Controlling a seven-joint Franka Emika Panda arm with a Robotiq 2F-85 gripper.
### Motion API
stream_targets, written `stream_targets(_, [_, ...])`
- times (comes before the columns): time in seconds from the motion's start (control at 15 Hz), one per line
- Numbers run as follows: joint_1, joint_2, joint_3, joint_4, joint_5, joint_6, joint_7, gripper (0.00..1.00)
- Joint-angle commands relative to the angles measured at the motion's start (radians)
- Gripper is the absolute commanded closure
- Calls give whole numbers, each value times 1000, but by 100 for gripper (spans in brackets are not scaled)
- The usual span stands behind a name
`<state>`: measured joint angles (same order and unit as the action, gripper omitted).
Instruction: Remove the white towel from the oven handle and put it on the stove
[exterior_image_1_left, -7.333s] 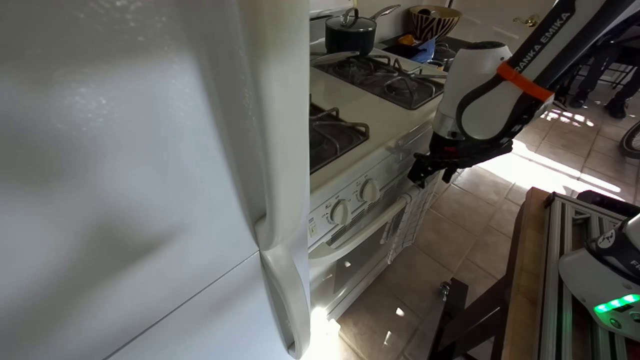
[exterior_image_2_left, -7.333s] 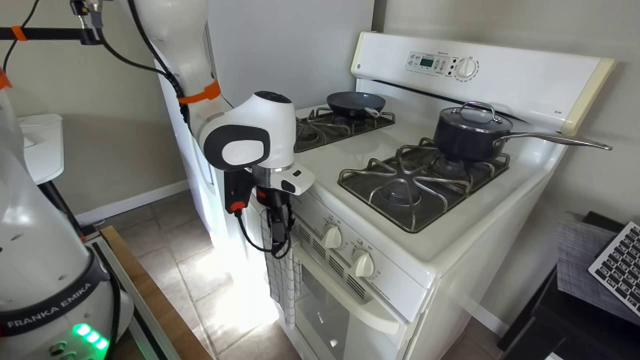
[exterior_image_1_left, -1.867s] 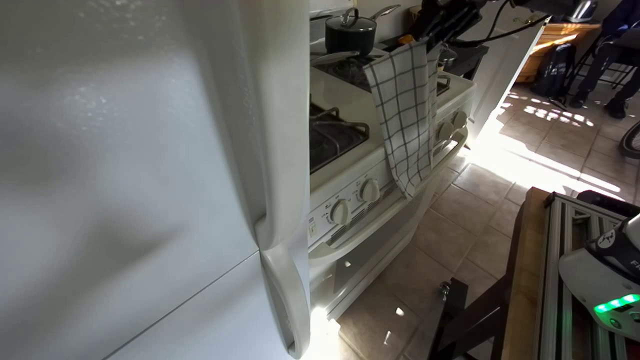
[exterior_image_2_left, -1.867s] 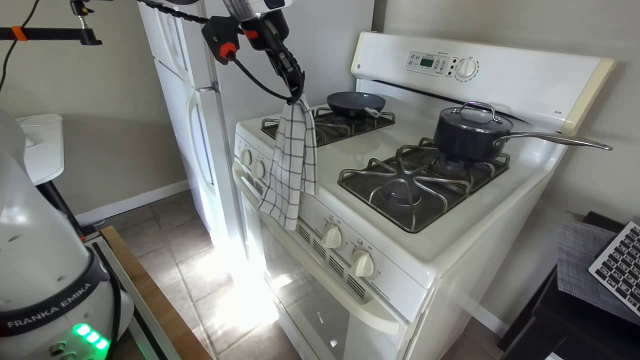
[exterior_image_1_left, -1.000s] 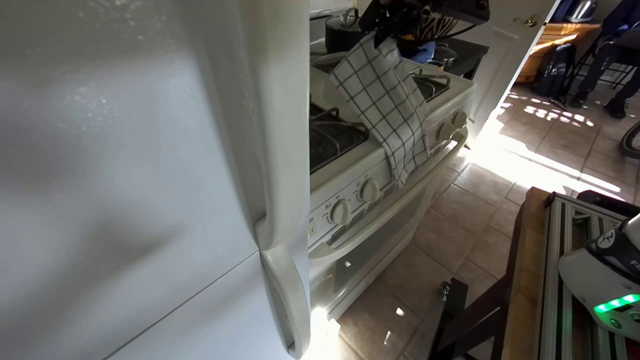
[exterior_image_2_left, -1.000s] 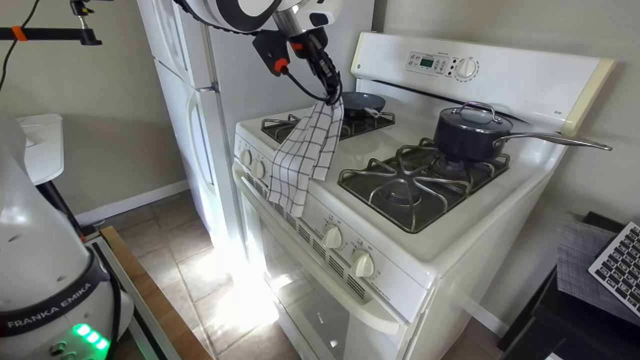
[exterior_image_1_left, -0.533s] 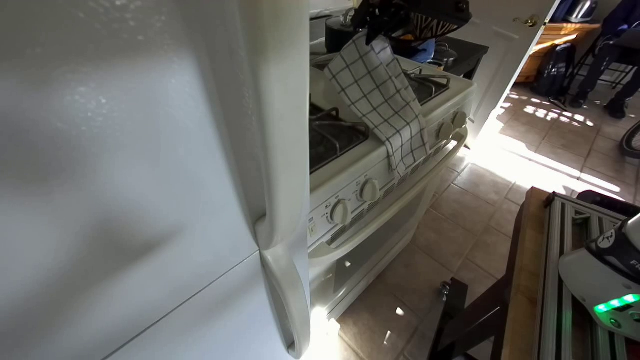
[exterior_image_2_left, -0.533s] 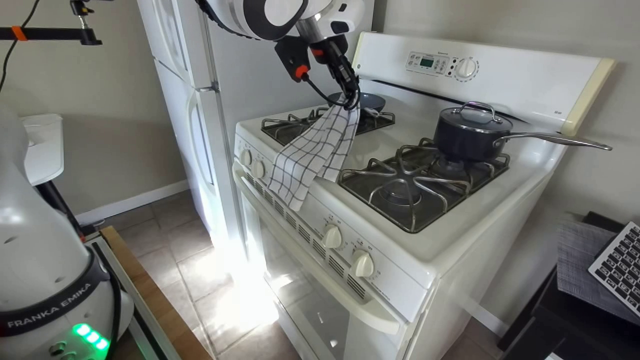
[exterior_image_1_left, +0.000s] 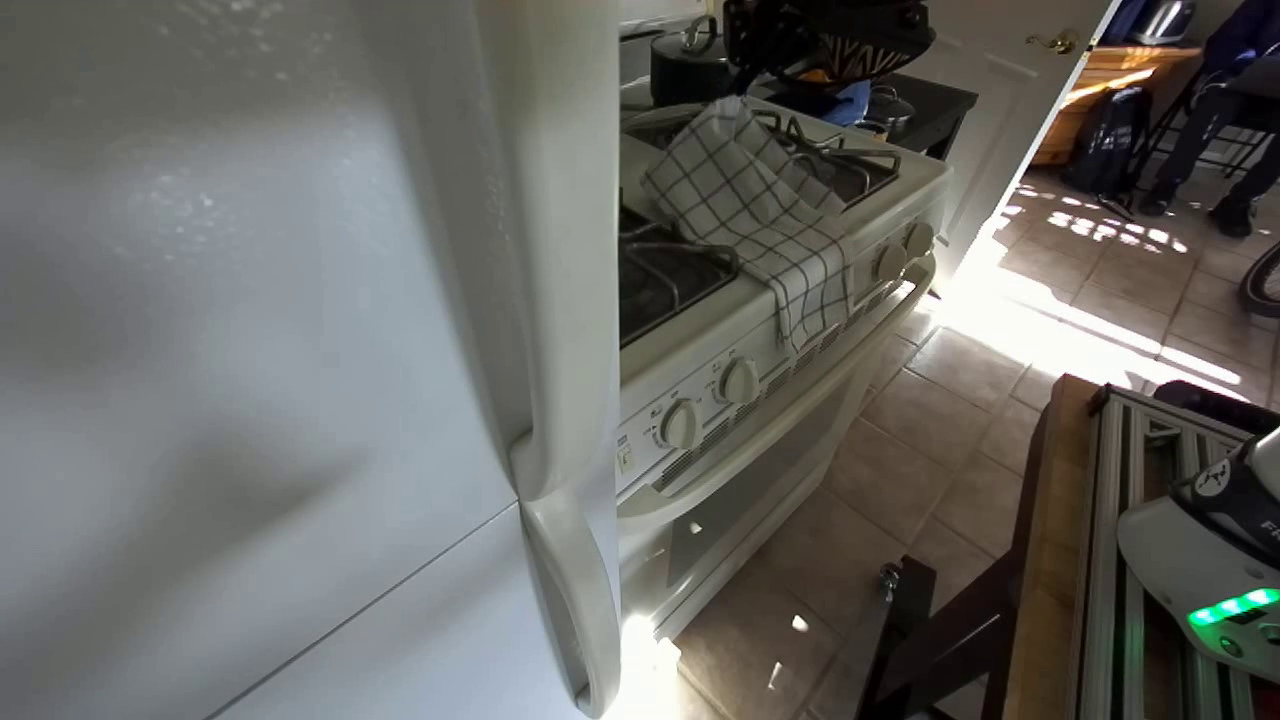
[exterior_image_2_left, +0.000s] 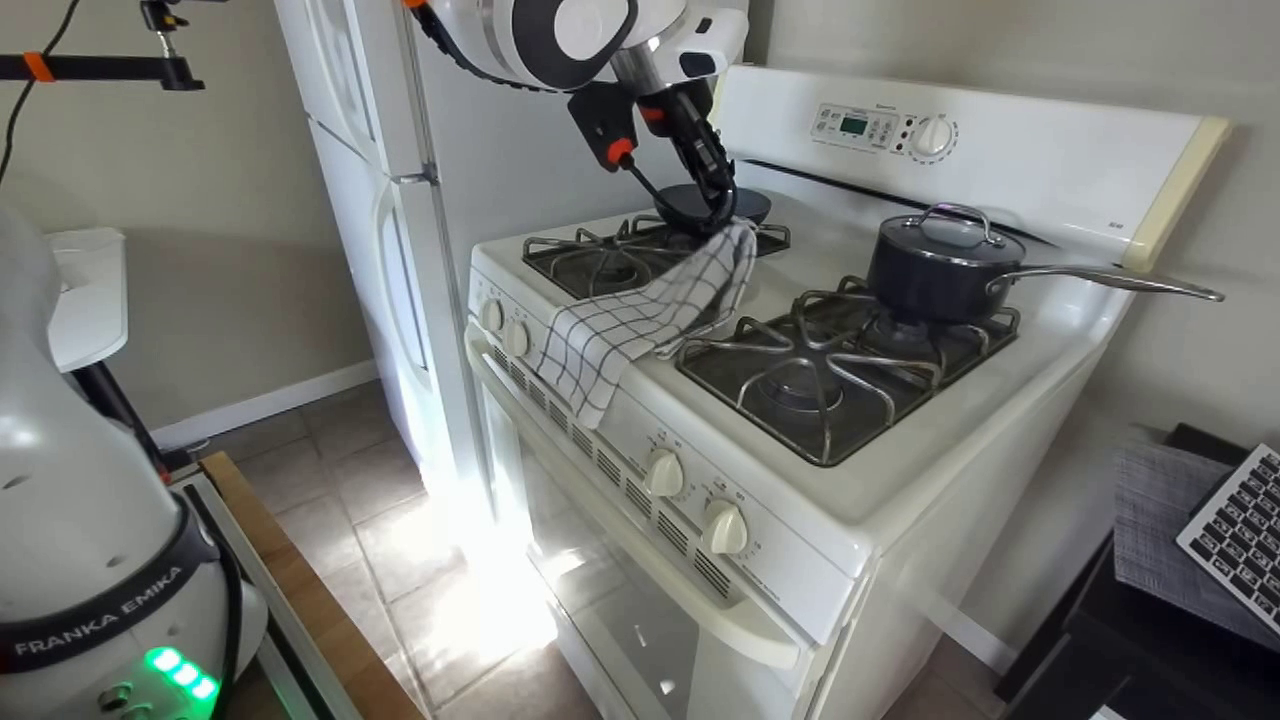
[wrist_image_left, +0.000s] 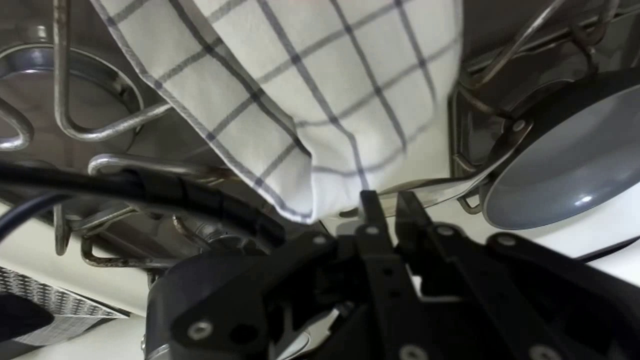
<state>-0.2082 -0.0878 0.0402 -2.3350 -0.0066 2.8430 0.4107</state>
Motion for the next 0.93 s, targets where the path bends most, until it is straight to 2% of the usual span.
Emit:
stream_targets(0.0, [2, -3, 8, 6, -8, -16, 21, 54])
stream_targets(0.47, [16, -59, 12, 11, 8, -57, -17, 2])
stream_targets(0.53, [22, -76, 11, 14, 15, -77, -34, 0])
stream_targets(0.6, [51, -93, -17, 20, 4, -103, -41, 0])
stream_targets(0.87, [57, -159, -23, 50, -17, -208, -71, 0])
